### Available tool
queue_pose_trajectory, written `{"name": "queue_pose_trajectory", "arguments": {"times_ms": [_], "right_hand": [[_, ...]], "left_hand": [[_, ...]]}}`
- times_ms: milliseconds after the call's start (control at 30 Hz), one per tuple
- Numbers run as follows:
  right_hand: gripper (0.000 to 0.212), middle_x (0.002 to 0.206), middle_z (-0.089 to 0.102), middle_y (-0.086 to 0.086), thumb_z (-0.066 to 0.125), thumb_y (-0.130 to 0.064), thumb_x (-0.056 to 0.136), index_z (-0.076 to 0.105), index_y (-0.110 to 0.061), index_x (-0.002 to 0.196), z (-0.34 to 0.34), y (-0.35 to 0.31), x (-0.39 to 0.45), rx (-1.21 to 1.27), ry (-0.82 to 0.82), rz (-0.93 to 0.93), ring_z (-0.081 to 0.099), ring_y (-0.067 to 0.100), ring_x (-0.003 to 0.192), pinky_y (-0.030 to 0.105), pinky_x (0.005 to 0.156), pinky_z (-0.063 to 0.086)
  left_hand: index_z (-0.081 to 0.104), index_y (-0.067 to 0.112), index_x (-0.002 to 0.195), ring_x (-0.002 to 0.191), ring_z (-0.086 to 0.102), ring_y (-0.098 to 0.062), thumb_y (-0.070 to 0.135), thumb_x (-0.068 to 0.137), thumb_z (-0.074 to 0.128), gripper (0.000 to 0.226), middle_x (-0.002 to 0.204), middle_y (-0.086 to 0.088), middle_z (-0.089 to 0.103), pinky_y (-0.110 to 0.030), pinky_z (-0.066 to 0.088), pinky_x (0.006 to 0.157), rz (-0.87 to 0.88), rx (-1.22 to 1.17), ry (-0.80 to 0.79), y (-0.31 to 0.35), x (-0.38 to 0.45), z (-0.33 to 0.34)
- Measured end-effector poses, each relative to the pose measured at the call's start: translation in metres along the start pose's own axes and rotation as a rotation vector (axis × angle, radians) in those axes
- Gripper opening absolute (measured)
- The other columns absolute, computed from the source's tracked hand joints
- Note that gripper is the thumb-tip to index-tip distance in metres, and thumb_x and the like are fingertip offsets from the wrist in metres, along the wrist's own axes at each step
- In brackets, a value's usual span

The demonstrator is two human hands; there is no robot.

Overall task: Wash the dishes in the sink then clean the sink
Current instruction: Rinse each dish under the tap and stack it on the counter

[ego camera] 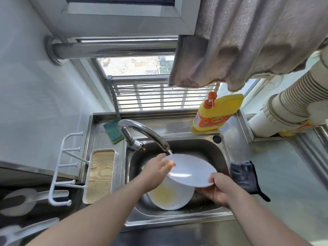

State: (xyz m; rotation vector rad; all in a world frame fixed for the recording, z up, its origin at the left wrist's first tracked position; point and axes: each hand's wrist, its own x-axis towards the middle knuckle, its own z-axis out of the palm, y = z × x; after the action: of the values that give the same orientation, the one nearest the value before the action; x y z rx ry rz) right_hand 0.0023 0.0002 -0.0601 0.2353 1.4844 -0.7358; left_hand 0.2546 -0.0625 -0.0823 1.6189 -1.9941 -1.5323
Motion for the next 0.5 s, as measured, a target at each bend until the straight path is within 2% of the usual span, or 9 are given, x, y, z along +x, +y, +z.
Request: {"name": "queue_pose_trajectory", "arguments": {"times_ms": [67,133,167,200,233,300,367,433,500], "right_hand": [[0.054,0.133,0.056,0.023,0.036,0.012,0.091,0.046,-0.015,0.136,-0.006,0.002,-0.007,-0.073,-0.046,-0.027,0.062,0.049,0.114,0.062,0.074,0.062],[0.060,0.134,0.054,0.018,0.035,0.013,0.092,0.048,-0.025,0.136,-0.010,0.003,-0.013,-0.130,-0.091,-0.065,0.058,0.049,0.118,0.069,0.081,0.058],[0.061,0.133,0.055,0.016,0.033,0.013,0.092,0.049,-0.028,0.135,-0.012,0.003,-0.014,-0.139,-0.095,-0.086,0.058,0.049,0.118,0.071,0.082,0.057],[0.062,0.132,0.056,0.015,0.032,0.014,0.093,0.049,-0.030,0.134,-0.014,0.003,-0.015,-0.153,-0.086,-0.104,0.058,0.049,0.117,0.073,0.082,0.056],[0.063,0.132,0.057,0.014,0.031,0.014,0.093,0.050,-0.031,0.134,-0.015,0.003,-0.016,-0.153,-0.075,-0.113,0.059,0.048,0.116,0.073,0.083,0.055],[0.064,0.131,0.060,0.014,0.030,0.014,0.093,0.052,-0.031,0.132,-0.017,0.004,-0.013,-0.136,-0.069,-0.121,0.059,0.048,0.116,0.072,0.083,0.056],[0.065,0.130,0.062,0.015,0.030,0.014,0.092,0.055,-0.031,0.131,-0.014,0.010,-0.007,-0.085,-0.062,-0.124,0.059,0.049,0.116,0.071,0.082,0.056],[0.065,0.131,0.063,0.016,0.034,0.012,0.094,0.055,-0.032,0.136,-0.007,0.018,0.006,0.030,-0.044,-0.130,0.059,0.050,0.117,0.070,0.081,0.056],[0.055,0.128,0.067,0.019,0.045,0.007,0.097,0.056,-0.027,0.138,0.007,0.028,0.017,0.140,-0.040,-0.103,0.064,0.049,0.112,0.063,0.076,0.060]], "left_hand": [[0.042,0.036,0.156,0.142,0.047,-0.023,0.048,0.105,0.053,0.054,0.165,0.002,0.036,-0.051,0.044,0.117,-0.236,-0.295,0.027,-0.006,0.001,0.001],[0.017,0.037,0.165,0.123,0.067,-0.029,0.031,0.105,0.061,0.074,0.162,-0.009,0.042,-0.048,0.059,0.099,-0.438,-0.667,-0.001,-0.008,0.001,0.007],[0.014,0.036,0.166,0.111,0.074,-0.030,0.024,0.106,0.061,0.077,0.157,-0.012,0.048,-0.046,0.063,0.090,-0.489,-0.800,-0.019,-0.006,0.001,0.009],[0.019,0.032,0.166,0.104,0.076,-0.032,0.017,0.106,0.060,0.074,0.151,-0.012,0.055,-0.047,0.065,0.085,-0.498,-0.860,-0.033,-0.004,0.002,0.011],[0.033,0.026,0.162,0.102,0.077,-0.033,0.009,0.104,0.059,0.066,0.143,-0.011,0.062,-0.050,0.065,0.083,-0.483,-0.860,-0.039,-0.003,0.003,0.013],[0.057,0.020,0.145,0.102,0.076,-0.034,-0.003,0.100,0.055,0.051,0.128,-0.008,0.071,-0.054,0.064,0.084,-0.460,-0.817,-0.010,0.001,0.004,0.016],[0.062,0.019,0.135,0.103,0.075,-0.033,-0.004,0.100,0.055,0.043,0.123,-0.009,0.072,-0.047,0.065,0.078,-0.461,-0.842,0.067,0.002,0.006,0.015],[0.064,0.018,0.128,0.101,0.074,-0.031,0.004,0.104,0.056,0.028,0.119,-0.009,0.072,-0.042,0.063,0.072,-0.458,-0.888,0.140,0.006,0.006,0.012],[0.065,0.016,0.121,0.097,0.072,-0.030,0.012,0.107,0.058,0.017,0.117,-0.012,0.073,-0.042,0.061,0.072,-0.442,-0.965,0.199,0.007,0.007,0.008]]}}
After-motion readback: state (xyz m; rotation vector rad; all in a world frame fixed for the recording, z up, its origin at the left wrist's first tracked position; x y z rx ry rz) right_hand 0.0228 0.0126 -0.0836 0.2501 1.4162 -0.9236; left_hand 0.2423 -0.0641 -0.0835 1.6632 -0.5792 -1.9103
